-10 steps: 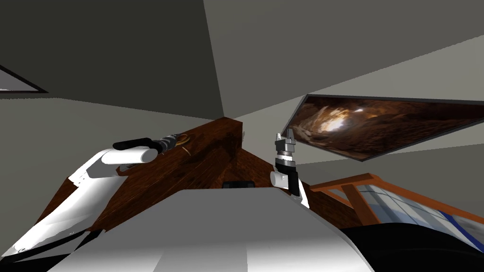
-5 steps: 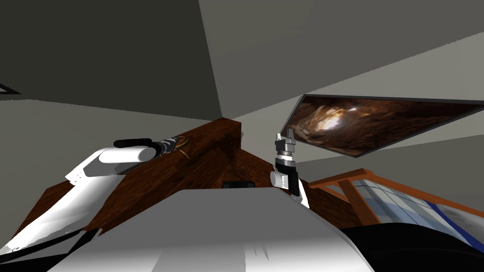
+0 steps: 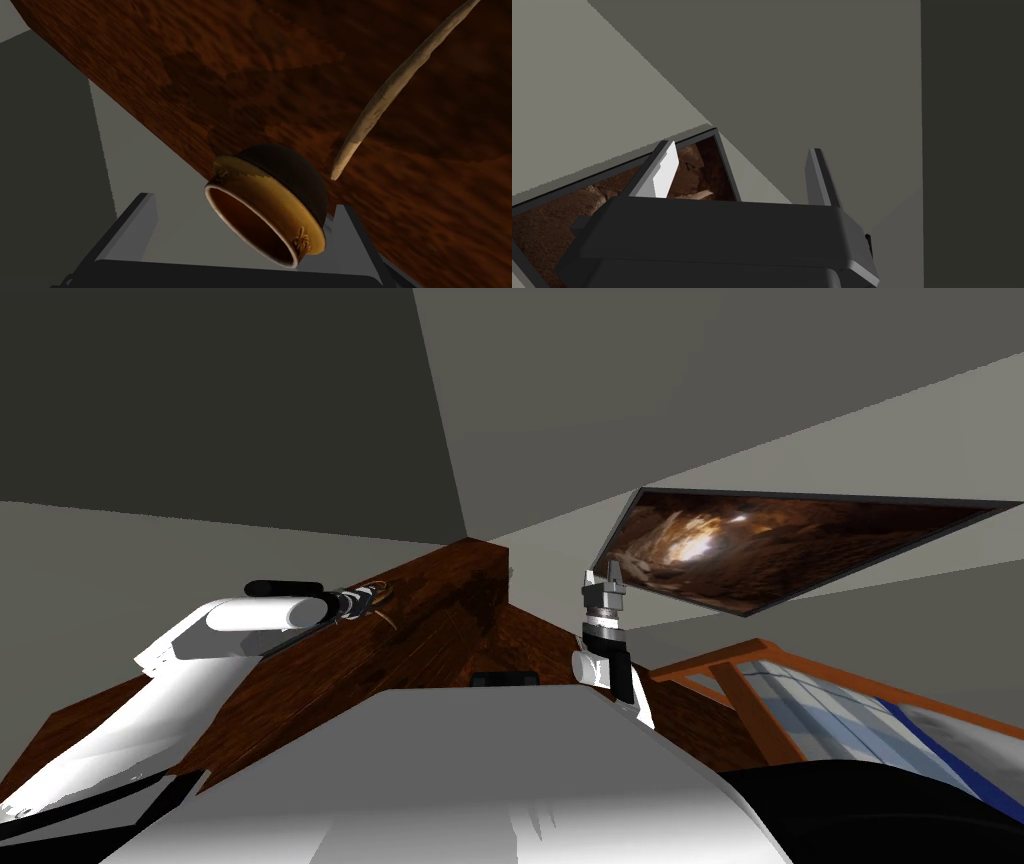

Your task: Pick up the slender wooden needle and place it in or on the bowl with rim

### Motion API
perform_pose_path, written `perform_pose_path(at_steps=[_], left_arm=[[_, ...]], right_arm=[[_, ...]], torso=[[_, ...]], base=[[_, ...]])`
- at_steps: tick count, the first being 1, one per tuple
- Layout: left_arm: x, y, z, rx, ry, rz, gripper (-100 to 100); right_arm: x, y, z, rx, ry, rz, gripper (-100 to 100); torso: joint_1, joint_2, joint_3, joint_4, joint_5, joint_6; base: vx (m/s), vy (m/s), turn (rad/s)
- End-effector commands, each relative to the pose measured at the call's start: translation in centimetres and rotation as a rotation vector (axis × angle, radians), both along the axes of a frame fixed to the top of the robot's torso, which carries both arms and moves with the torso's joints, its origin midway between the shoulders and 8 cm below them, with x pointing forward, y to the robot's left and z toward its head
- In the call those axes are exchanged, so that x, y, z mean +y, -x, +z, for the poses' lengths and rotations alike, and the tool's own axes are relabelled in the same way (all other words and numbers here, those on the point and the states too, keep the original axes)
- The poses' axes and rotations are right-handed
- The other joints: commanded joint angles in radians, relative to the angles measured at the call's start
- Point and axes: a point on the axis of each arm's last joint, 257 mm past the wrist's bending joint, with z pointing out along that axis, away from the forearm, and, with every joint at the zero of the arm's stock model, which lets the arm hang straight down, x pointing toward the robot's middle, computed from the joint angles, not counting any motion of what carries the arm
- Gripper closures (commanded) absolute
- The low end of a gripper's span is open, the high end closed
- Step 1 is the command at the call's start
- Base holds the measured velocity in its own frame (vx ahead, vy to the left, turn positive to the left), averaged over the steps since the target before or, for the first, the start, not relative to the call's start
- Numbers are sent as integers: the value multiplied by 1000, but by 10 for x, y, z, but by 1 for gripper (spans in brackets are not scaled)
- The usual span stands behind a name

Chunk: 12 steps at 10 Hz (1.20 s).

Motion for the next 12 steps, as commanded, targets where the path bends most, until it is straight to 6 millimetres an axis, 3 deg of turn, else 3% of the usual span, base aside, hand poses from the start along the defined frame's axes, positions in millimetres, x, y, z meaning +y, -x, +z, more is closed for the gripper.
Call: perform_pose_path(at_steps=[1,8,12], left_arm=[[0,9,-10,55,14,2,-100],[-8,44,-40,235,72,1,-100],[-19,78,-63,388,129,-12,-100]], right_arm=[[0,0,0,0,0,0,0],[0,0,0,0,0,0,0],[0,0,0,0,0,0,0]], torso=[[0,0,0,0,0,0],[1,-1,0,0,0,-1],[2,-1,-1,0,1,0]], base=[[44,62,-79],[28,45,-52],[42,66,-85]])
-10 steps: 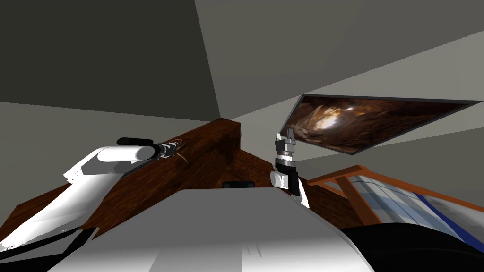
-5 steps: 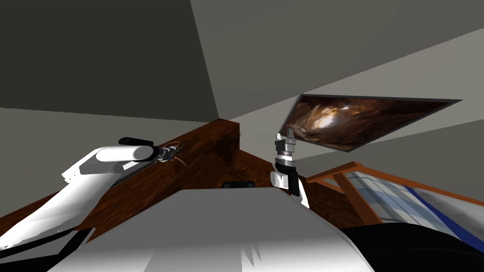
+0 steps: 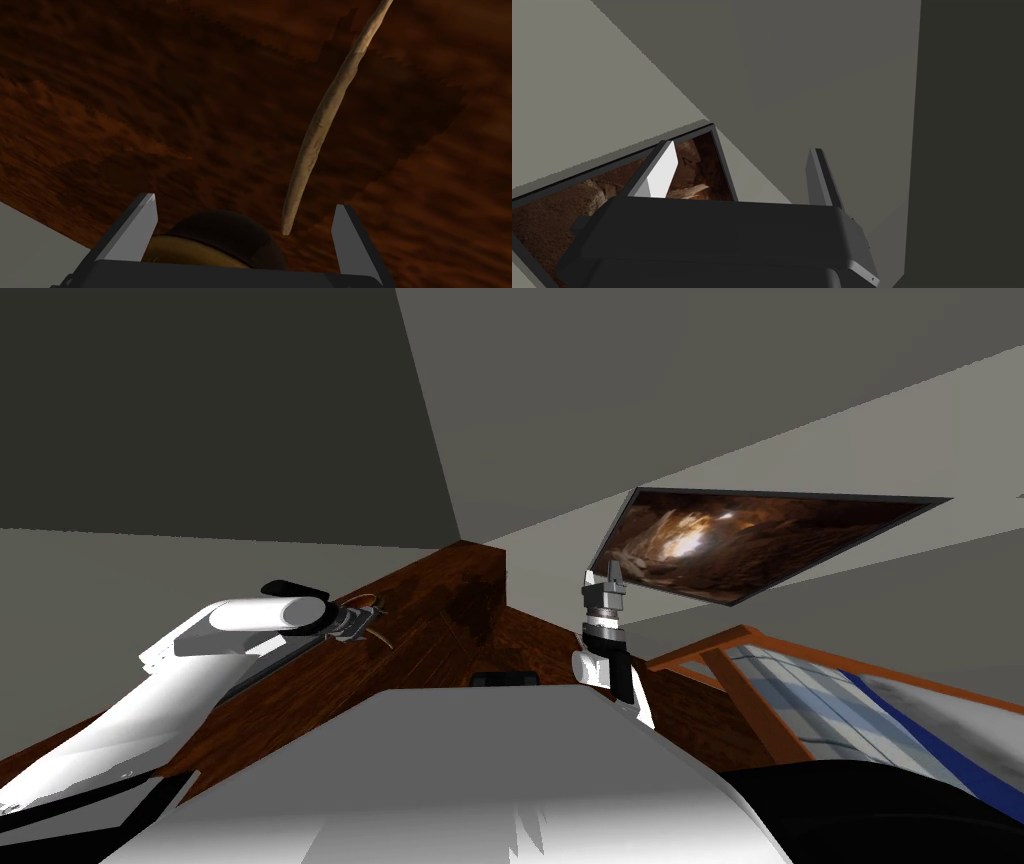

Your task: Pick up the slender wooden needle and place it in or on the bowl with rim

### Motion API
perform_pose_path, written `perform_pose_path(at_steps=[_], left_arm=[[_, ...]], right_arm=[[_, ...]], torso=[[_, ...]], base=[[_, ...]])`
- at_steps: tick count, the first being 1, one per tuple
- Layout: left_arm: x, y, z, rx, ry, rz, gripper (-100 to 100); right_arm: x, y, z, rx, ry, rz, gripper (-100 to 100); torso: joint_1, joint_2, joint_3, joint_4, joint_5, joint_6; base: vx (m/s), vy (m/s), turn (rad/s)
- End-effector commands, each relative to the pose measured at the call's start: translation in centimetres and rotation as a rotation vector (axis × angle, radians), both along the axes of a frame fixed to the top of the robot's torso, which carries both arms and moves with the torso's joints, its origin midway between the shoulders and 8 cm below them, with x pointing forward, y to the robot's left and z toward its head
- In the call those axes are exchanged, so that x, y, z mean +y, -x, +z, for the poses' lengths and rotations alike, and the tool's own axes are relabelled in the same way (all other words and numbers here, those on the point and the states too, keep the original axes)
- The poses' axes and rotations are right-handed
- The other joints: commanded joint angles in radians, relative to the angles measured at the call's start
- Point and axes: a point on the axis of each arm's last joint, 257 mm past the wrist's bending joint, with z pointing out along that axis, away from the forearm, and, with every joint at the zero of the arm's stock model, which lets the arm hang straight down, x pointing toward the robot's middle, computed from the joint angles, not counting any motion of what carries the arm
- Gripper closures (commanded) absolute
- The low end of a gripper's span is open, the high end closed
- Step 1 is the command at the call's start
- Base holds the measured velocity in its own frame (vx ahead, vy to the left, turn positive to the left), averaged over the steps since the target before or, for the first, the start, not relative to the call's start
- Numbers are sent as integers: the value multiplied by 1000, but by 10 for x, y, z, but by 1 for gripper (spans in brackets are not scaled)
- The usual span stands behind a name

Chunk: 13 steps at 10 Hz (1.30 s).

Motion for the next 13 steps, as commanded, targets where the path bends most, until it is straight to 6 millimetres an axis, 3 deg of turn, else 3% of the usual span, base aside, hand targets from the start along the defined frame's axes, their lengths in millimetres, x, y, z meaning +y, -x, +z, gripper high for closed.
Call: perform_pose_path(at_steps=[1,11,13], left_arm=[[-3,7,-3,29,6,-1,-100],[-38,87,-40,351,146,-52,-100],[-39,88,-42,355,149,-52,-100]], right_arm=[[0,0,0,0,0,0,0],[0,0,0,0,0,0,0],[0,0,0,0,0,0,0]], torso=[[0,0,0,0,0,0],[-2,1,0,0,-1,0],[0,0,0,0,0,0]], base=[[16,29,8],[35,59,-64],[34,53,-34]])
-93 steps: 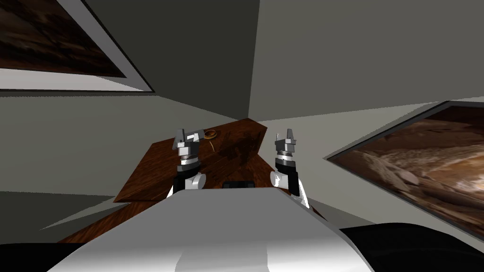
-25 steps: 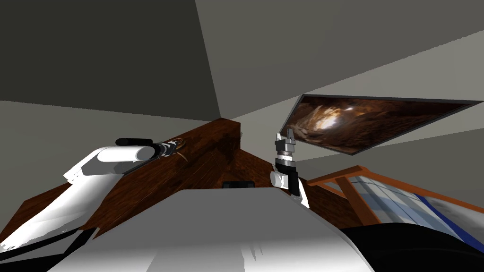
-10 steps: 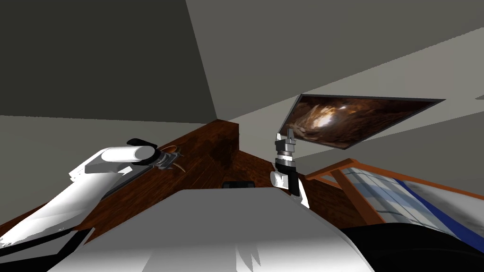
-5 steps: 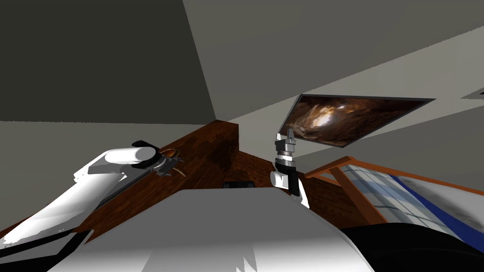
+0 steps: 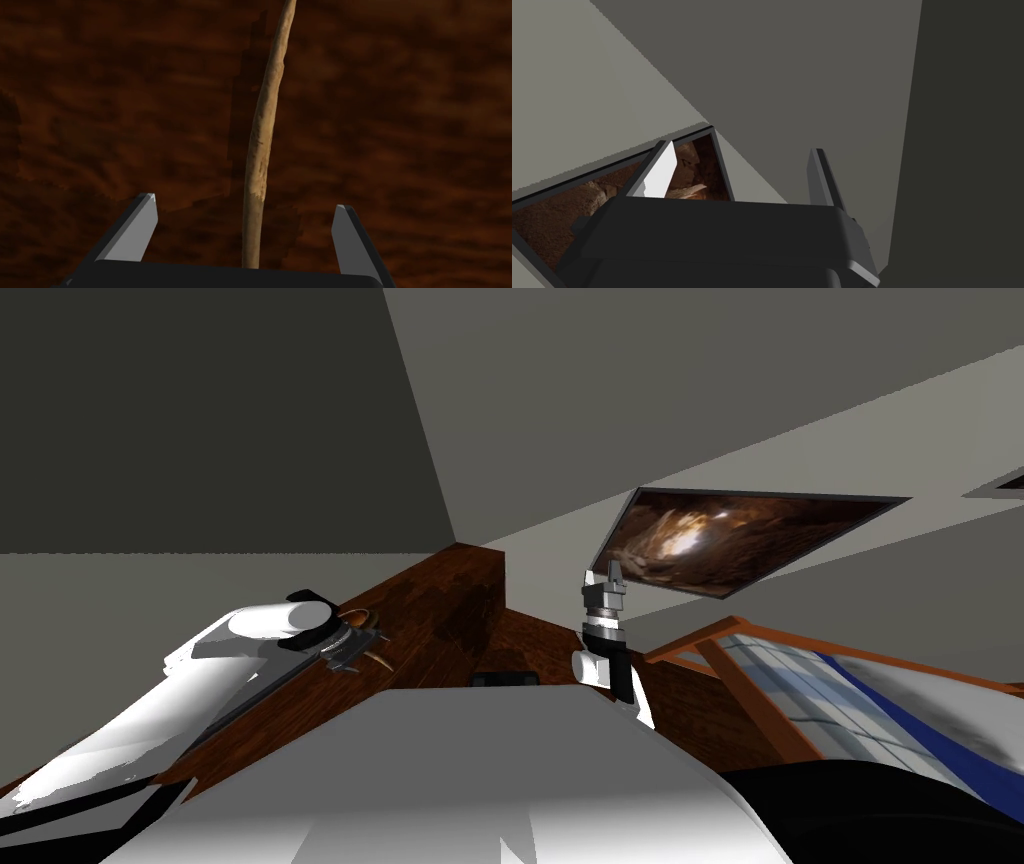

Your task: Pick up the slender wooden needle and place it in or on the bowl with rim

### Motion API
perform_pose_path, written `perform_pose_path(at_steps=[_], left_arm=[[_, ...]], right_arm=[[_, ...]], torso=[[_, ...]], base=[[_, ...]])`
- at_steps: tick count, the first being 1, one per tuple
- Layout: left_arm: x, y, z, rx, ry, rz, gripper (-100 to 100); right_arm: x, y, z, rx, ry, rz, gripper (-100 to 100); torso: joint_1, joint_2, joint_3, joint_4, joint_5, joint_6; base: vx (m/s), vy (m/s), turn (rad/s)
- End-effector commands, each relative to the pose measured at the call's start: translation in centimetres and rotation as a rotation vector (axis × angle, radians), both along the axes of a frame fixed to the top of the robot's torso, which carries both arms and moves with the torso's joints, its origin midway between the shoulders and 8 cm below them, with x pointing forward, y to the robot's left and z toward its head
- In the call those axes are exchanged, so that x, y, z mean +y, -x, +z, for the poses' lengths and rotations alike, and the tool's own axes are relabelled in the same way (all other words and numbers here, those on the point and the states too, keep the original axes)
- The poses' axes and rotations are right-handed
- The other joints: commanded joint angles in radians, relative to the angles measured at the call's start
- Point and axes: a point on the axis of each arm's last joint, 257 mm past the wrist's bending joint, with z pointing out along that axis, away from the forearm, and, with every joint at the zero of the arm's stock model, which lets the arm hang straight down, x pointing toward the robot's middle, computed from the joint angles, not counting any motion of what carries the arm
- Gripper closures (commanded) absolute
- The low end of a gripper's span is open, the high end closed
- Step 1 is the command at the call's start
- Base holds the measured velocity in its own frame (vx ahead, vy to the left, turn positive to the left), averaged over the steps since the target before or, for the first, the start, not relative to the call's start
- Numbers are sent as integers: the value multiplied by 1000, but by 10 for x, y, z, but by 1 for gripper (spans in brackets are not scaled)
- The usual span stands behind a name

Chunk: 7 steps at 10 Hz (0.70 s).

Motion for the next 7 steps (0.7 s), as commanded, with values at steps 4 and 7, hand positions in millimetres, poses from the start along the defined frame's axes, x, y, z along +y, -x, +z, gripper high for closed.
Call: perform_pose_path(at_steps=[4,7], left_arm=[[0,0,-24,-3,-1,16,-100],[0,0,-20,-3,-1,14,100]], right_arm=[[0,0,0,0,0,0,0],[0,0,0,0,0,0,0]], torso=[[-2,3,2,1,-1,0],[-3,2,1,1,-1,0]], base=[[-15,8,-42],[-4,2,-3]])
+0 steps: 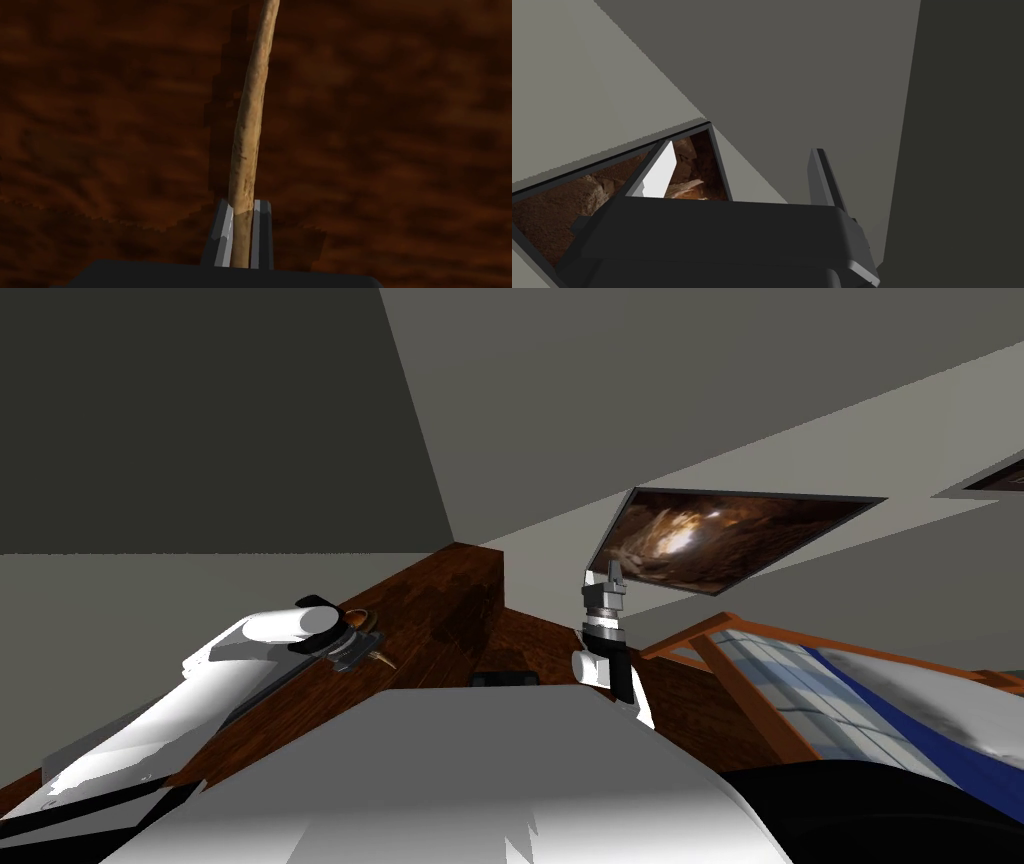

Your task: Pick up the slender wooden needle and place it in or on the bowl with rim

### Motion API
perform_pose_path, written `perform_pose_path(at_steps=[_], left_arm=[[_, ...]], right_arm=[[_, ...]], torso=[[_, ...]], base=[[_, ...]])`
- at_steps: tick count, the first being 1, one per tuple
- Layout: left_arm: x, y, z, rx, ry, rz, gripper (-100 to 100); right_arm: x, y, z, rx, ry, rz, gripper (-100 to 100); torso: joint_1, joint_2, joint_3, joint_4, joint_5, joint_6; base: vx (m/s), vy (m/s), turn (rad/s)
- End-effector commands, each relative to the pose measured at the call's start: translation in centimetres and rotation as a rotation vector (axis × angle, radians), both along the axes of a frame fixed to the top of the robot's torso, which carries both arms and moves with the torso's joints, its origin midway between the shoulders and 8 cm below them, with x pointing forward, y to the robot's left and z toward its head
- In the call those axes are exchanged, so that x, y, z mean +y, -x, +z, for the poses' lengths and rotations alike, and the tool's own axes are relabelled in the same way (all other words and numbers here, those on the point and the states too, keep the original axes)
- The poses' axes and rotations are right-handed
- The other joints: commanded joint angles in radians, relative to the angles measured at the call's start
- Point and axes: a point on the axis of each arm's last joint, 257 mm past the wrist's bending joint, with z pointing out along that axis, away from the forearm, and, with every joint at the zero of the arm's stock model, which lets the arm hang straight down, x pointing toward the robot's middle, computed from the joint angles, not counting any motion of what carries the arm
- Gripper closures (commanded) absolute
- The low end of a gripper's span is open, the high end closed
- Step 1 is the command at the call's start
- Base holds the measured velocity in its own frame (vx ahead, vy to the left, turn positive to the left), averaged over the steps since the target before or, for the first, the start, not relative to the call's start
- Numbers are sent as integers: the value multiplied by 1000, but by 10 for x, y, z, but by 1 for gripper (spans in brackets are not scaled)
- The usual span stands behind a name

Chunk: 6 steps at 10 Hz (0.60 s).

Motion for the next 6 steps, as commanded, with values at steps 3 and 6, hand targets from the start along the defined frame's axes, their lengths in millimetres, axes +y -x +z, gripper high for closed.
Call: perform_pose_path(at_steps=[3,6], left_arm=[[-1,-1,0,-2,1,-3,100],[0,-1,18,0,0,-9,100]], right_arm=[[0,0,0,0,0,0,0],[0,0,0,0,0,0,0]], torso=[[0,0,0,0,0,-1],[0,-1,-1,0,0,-1]], base=[[0,0,-8],[17,-8,56]])
